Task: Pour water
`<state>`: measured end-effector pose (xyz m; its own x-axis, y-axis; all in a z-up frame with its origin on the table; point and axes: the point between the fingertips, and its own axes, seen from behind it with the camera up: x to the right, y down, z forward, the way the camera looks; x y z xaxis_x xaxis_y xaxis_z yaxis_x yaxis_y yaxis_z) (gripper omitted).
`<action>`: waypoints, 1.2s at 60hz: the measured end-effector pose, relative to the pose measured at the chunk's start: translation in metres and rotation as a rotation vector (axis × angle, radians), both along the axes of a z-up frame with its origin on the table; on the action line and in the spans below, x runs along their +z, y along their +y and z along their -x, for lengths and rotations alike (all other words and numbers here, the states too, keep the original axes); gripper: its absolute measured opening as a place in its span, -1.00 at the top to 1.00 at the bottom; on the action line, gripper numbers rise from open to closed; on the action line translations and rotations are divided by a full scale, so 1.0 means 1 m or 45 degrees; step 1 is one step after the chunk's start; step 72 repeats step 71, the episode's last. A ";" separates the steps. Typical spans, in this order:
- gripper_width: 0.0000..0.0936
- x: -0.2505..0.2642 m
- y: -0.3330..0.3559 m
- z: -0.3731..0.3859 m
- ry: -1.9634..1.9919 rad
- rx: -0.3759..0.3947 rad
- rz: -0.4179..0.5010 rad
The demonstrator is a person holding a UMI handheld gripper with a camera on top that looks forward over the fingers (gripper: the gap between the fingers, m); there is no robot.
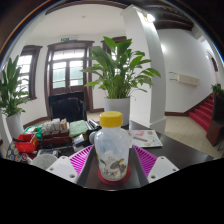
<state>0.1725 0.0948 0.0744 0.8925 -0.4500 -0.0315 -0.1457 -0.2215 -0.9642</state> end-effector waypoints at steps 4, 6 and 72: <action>-0.60 -0.001 -0.015 0.008 -0.008 0.007 0.021; -0.59 -0.002 -0.024 0.014 -0.004 0.023 0.033; -0.61 0.122 -0.202 0.208 -0.052 0.418 0.030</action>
